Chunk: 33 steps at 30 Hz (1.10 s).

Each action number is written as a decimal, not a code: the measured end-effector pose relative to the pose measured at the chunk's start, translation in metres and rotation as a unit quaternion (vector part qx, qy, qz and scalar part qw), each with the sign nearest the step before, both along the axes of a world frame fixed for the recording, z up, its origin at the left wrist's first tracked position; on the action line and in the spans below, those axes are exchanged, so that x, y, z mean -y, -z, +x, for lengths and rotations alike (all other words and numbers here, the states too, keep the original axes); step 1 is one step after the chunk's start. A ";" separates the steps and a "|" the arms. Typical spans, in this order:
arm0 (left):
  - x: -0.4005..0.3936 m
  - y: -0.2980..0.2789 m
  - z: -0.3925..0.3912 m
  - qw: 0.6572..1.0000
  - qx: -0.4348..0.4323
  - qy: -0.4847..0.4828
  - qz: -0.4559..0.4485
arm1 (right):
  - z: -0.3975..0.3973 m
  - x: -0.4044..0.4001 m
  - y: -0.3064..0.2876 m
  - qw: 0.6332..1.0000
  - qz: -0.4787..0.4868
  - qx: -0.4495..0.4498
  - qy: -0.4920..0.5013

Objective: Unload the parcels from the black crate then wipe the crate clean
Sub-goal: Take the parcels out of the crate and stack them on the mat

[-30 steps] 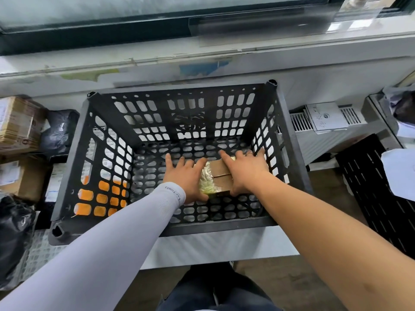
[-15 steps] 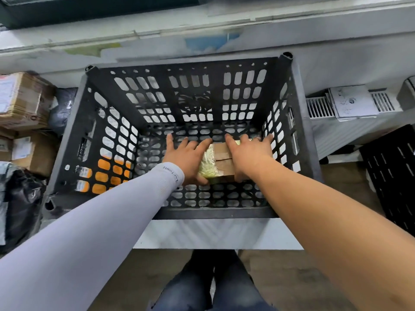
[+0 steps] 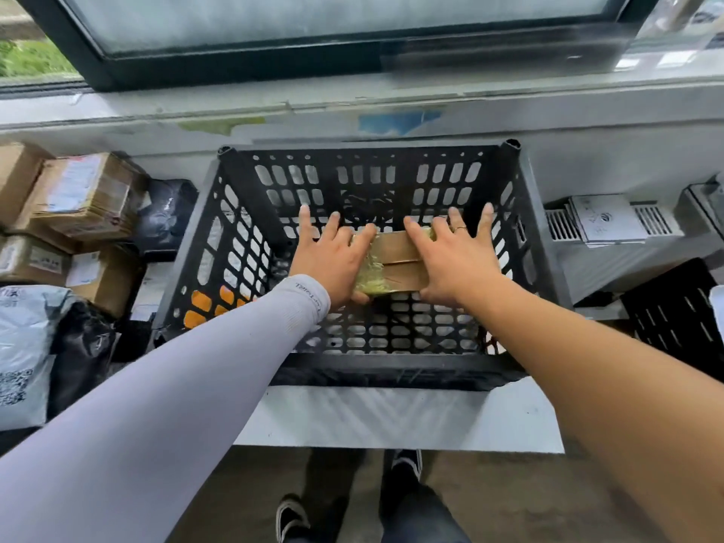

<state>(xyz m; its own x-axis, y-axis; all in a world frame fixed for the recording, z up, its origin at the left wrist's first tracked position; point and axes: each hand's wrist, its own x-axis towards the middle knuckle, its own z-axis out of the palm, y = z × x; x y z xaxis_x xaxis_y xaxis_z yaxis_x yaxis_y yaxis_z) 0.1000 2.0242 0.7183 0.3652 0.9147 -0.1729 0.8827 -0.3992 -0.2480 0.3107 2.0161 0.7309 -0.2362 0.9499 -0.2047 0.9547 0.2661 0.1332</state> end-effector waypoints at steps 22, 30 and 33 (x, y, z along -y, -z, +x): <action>0.072 -0.107 -0.183 0.981 0.084 0.022 0.174 | -0.190 0.090 -0.117 0.978 0.192 0.058 0.061; 0.092 -0.121 -0.222 0.978 0.097 0.009 0.182 | -0.230 0.108 -0.134 0.971 0.220 0.062 0.064; 0.095 -0.130 -0.218 0.975 0.115 -0.005 0.188 | -0.229 0.105 -0.145 0.968 0.235 0.072 0.058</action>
<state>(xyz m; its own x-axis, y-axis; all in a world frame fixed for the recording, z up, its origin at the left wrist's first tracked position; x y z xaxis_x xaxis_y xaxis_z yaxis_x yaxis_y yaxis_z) -0.1175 1.9295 0.8486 0.3461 0.9013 0.2607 0.9354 -0.3101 -0.1696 0.0814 1.9106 0.8760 -0.1232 0.9645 0.2334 0.9371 0.0357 0.3472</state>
